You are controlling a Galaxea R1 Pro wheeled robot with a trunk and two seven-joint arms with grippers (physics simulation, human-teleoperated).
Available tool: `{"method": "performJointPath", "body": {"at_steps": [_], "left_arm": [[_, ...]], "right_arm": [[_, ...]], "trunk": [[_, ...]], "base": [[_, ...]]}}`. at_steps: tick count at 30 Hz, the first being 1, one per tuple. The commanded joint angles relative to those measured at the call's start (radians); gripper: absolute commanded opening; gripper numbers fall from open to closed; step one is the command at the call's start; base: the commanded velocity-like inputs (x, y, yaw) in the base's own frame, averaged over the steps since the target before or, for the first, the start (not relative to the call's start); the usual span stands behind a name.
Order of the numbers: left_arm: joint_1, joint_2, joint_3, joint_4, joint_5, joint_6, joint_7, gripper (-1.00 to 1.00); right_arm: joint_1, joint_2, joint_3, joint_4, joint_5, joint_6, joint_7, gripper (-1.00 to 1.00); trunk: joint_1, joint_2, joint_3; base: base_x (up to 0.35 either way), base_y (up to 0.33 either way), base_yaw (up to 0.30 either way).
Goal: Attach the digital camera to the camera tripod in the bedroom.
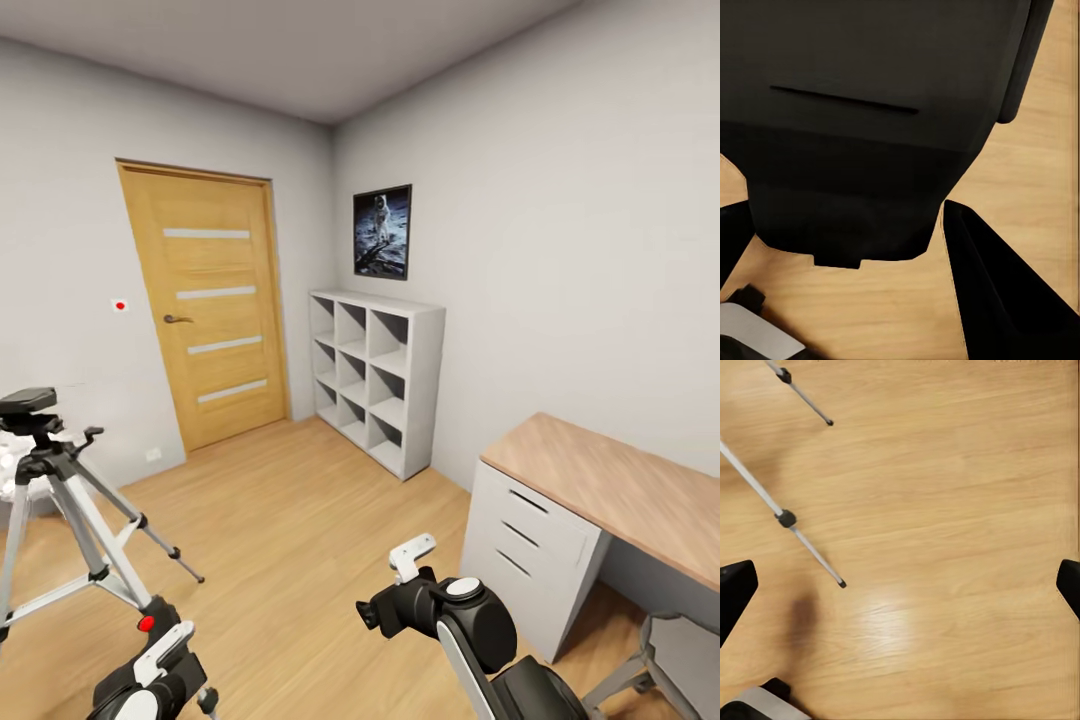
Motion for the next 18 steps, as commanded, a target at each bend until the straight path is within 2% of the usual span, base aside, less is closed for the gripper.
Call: {"method": "performJointPath", "body": {"at_steps": [1, 12, 18], "left_arm": [[0.0, 0.001, -0.002, -0.002, 0.004, 0.002, 0.007, -1.0], [0.0, -0.002, -0.004, -0.004, 0.004, 0.002, 0.007, -1.0], [0.0, -0.006, -0.004, -0.005, 0.005, 0.002, 0.007, -1.0]], "right_arm": [[-0.001, 0.0, 0.0, 0.0, -0.003, 0.004, 0.001, 1.0], [-0.001, 0.001, 0.0, 0.0, -0.003, 0.004, 0.001, 1.0], [-0.001, 0.001, 0.0, 0.0, -0.003, 0.004, 0.0, 1.0]], "trunk": [[0.001, -0.001, 0.0], [0.001, -0.001, 0.0], [0.001, -0.001, 0.0]], "base": [[0.258, -0.222, -0.001], [0.242, -0.235, 0.038], [0.103, -0.118, 0.07]]}}
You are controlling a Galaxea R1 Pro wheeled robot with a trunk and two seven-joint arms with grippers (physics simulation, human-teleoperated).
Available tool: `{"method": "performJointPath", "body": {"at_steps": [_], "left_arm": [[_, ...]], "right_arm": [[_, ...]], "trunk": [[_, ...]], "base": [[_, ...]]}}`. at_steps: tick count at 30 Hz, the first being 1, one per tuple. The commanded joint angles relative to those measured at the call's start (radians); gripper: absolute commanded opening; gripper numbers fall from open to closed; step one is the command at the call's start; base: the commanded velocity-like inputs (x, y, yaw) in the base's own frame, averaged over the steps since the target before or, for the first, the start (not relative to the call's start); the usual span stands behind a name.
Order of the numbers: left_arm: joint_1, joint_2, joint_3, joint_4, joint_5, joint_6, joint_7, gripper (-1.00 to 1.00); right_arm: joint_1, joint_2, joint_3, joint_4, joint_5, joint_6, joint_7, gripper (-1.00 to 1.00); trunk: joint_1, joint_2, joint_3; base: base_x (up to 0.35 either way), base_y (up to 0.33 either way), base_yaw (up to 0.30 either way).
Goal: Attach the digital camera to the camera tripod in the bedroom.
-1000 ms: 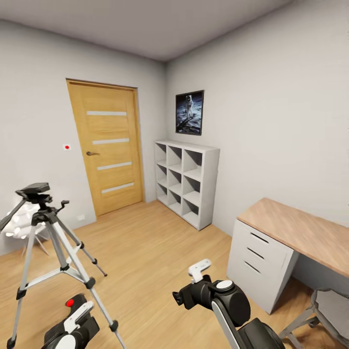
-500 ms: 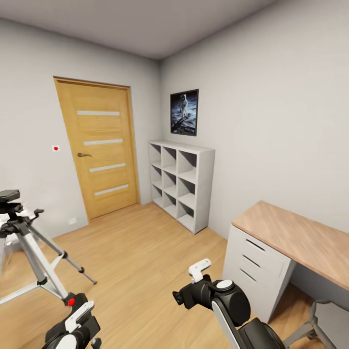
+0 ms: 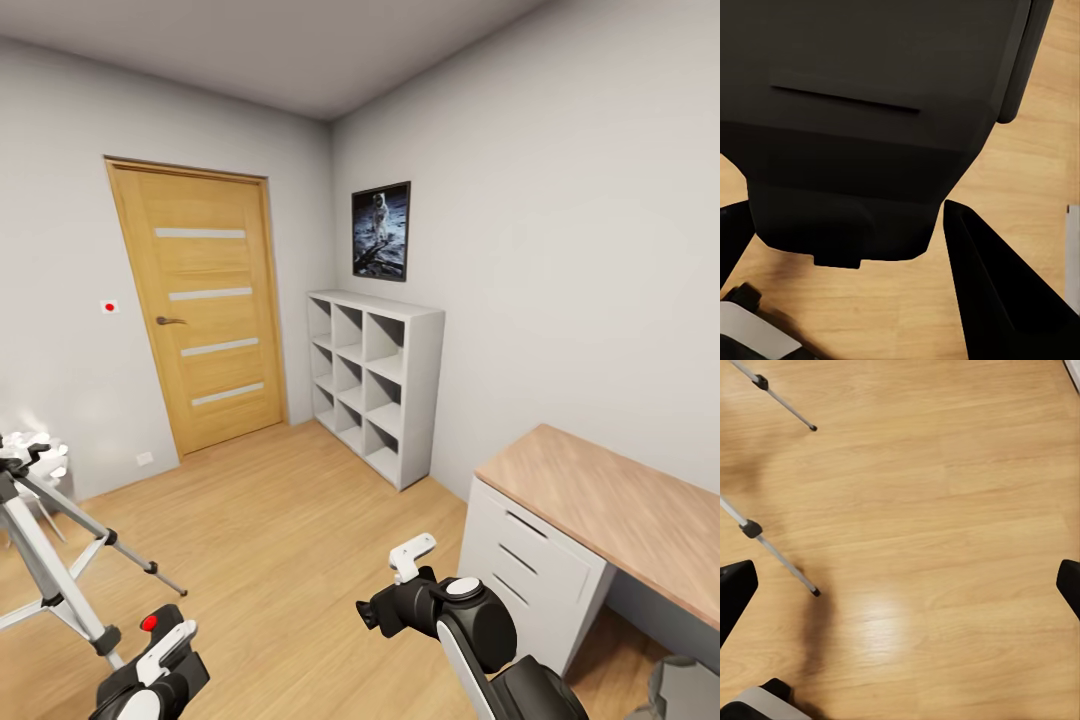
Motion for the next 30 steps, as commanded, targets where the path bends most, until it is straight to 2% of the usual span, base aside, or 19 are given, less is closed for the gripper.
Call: {"method": "performJointPath", "body": {"at_steps": [1, 4, 7, 13, 14, 18, 24, 30], "left_arm": [[-0.001, 0.001, -0.003, -0.001, 0.004, 0.002, 0.007, -1.0], [-0.002, -0.001, -0.004, -0.001, 0.004, 0.003, 0.006, -1.0], [-0.009, -0.002, -0.021, -0.001, 0.005, 0.004, 0.005, -1.0], [-0.034, -0.003, -0.104, 0.001, 0.004, 0.006, -0.013, -1.0], [-0.044, -0.003, -0.131, 0.002, 0.004, 0.006, -0.018, -1.0], [-0.057, -0.005, -0.169, 0.002, 0.005, 0.007, -0.023, -1.0], [-0.064, -0.005, -0.191, 0.003, 0.005, 0.011, -0.026, -1.0], [-0.066, -0.005, -0.196, 0.003, 0.004, 0.011, -0.026, -1.0]], "right_arm": [[0.0, 0.0, 0.0, -0.001, -0.003, 0.004, 0.0, 1.0], [0.0, 0.0, 0.0, -0.001, -0.003, 0.004, 0.0, 1.0], [0.0, 0.0, 0.0, -0.001, -0.003, 0.004, 0.0, 1.0], [0.0, 0.0, 0.0, -0.001, -0.003, 0.004, 0.001, 1.0], [0.0, -0.001, 0.0, -0.001, -0.003, 0.004, 0.001, 1.0], [-0.001, -0.001, 0.0, -0.001, -0.003, 0.004, 0.001, 1.0], [-0.002, -0.002, 0.0, -0.001, -0.003, 0.004, 0.002, 1.0], [-0.003, -0.007, 0.0, -0.001, -0.003, 0.004, 0.003, 1.0]], "trunk": [[0.001, -0.001, 0.0], [0.001, -0.001, 0.0], [0.001, -0.001, 0.0], [0.001, -0.001, 0.0], [0.001, -0.001, 0.0], [0.001, -0.001, 0.0], [0.001, -0.001, 0.0], [0.001, -0.001, 0.0]], "base": [[0.037, -0.042, 0.033], [0.03, -0.034, 0.027], [0.015, -0.017, 0.015], [0.006, -0.007, 0.054], [0.002, -0.002, 0.144], [0.001, -0.001, 0.167], [0.059, -0.013, 0.079], [0.247, -0.115, 0.016]]}}
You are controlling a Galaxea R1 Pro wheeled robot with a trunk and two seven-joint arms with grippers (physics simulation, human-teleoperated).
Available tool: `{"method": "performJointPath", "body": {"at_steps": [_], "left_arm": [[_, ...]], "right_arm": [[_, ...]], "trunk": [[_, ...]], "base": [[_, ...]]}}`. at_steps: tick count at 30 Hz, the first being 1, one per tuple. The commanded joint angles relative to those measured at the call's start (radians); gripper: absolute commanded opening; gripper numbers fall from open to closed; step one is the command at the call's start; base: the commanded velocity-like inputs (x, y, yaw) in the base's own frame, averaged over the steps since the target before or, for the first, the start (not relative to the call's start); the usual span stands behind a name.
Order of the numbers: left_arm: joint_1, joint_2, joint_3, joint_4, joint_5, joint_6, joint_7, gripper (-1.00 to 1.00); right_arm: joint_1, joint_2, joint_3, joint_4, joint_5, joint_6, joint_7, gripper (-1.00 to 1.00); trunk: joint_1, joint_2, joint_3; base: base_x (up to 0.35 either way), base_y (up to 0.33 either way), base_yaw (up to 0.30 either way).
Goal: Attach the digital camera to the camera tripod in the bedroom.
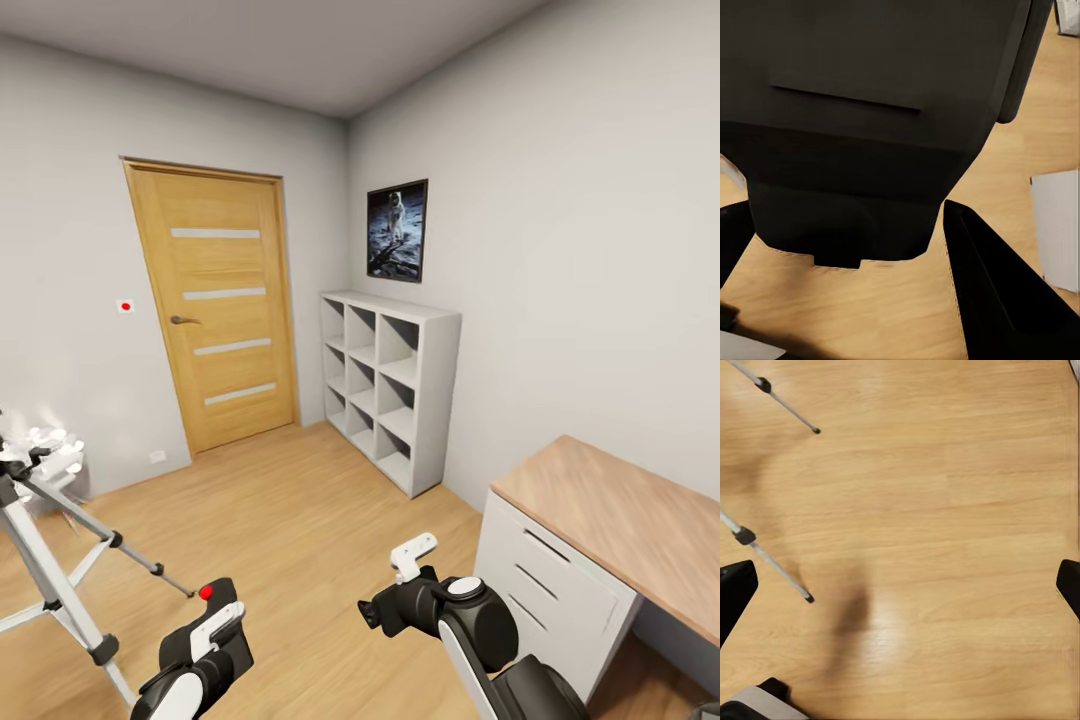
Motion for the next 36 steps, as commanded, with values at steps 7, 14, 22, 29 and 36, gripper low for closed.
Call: {"method": "performJointPath", "body": {"at_steps": [7, 14, 22, 29, 36], "left_arm": [[-0.001, 0.002, -0.003, -0.001, 0.003, 0.001, 0.008, -1.0], [-0.001, 0.003, -0.001, 0.0, 0.003, 0.0, 0.008, -1.0], [-0.001, 0.005, 0.002, 0.0, 0.005, -0.001, 0.007, -1.0], [-0.001, 0.008, 0.003, 0.0, 0.007, -0.003, 0.006, -1.0], [-0.001, 0.01, 0.005, 0.0, 0.01, -0.006, 0.005, -1.0]], "right_arm": [[-0.001, -0.002, 0.0, -0.001, -0.004, 0.004, 0.0, 1.0], [-0.001, -0.003, 0.0, -0.001, -0.003, 0.004, 0.0, 1.0], [-0.001, -0.003, 0.0, -0.001, -0.003, 0.005, 0.0, 1.0], [-0.001, -0.003, 0.0, -0.001, -0.003, 0.005, 0.0, 1.0], [-0.001, -0.003, 0.0, -0.001, -0.003, 0.005, 0.0, 1.0]], "trunk": [[0.001, -0.001, 0.0], [0.001, -0.001, 0.0], [0.001, -0.001, 0.0], [0.001, -0.001, 0.0], [0.001, -0.001, 0.0]], "base": [[0.271, -0.196, 0.003], [0.264, -0.224, 0.001], [0.266, -0.223, 0.131], [0.294, -0.177, 0.227], [0.317, -0.06, 0.241]]}}
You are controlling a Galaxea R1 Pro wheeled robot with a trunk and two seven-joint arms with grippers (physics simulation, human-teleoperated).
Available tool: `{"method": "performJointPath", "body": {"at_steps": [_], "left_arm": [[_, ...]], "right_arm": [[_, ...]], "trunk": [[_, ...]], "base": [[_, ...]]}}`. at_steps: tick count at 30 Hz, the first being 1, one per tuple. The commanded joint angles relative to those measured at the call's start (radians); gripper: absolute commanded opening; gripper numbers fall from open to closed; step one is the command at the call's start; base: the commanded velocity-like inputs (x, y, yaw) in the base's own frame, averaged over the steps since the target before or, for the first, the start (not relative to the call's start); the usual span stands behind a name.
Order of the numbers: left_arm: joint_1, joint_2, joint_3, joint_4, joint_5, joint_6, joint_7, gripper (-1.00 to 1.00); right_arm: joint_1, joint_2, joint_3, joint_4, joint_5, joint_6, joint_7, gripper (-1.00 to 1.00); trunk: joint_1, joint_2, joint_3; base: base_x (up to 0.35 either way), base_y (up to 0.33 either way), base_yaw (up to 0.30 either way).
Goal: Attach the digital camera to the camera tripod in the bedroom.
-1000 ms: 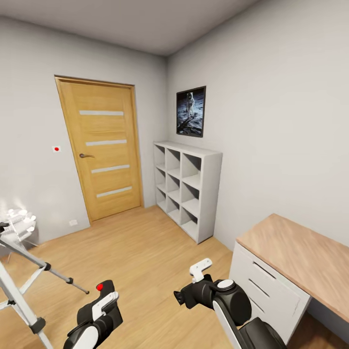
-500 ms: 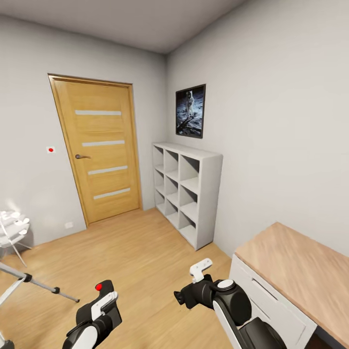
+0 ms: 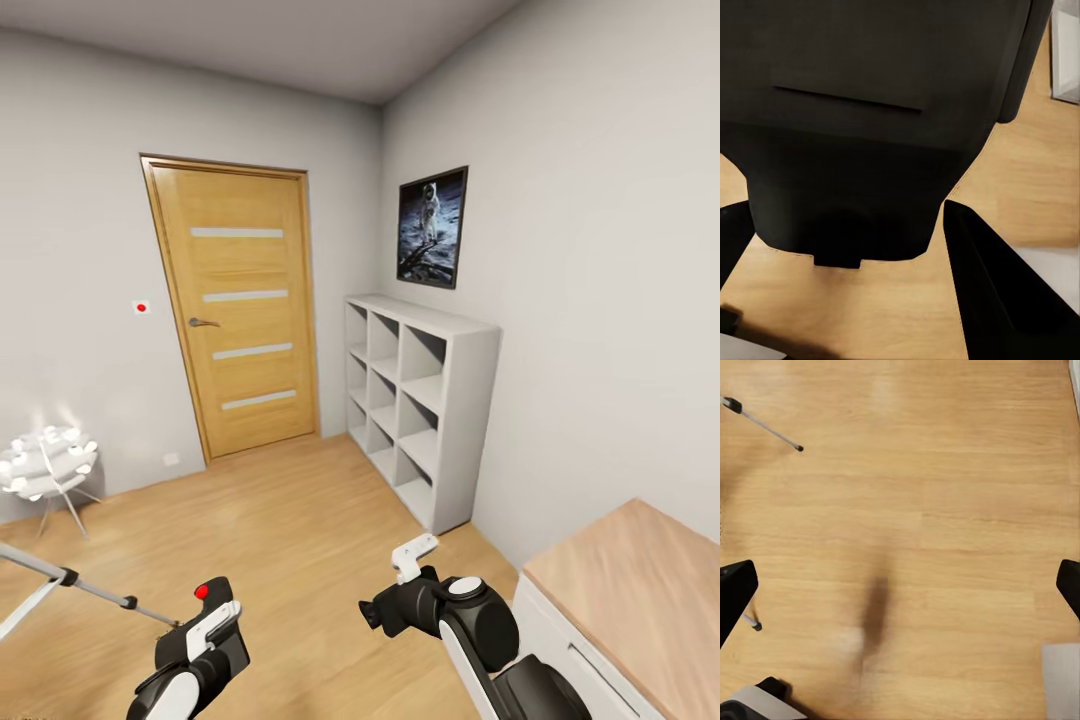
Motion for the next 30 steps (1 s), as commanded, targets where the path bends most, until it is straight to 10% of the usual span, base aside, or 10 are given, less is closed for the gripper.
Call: {"method": "performJointPath", "body": {"at_steps": [1, 30], "left_arm": [[-0.001, 0.001, -0.003, -0.001, 0.005, 0.001, 0.007, -1.0], [-0.001, 0.004, -0.001, -0.001, 0.007, 0.001, 0.007, -1.0]], "right_arm": [[0.0, 0.0, -0.001, -0.001, -0.003, 0.004, 0.0, 1.0], [0.0, 0.0, -0.001, -0.001, -0.003, 0.004, 0.0, 1.0]], "trunk": [[0.001, -0.001, 0.0], [0.001, -0.001, 0.0]], "base": [[0.323, -0.019, 0.243], [0.324, -0.069, 0.166]]}}
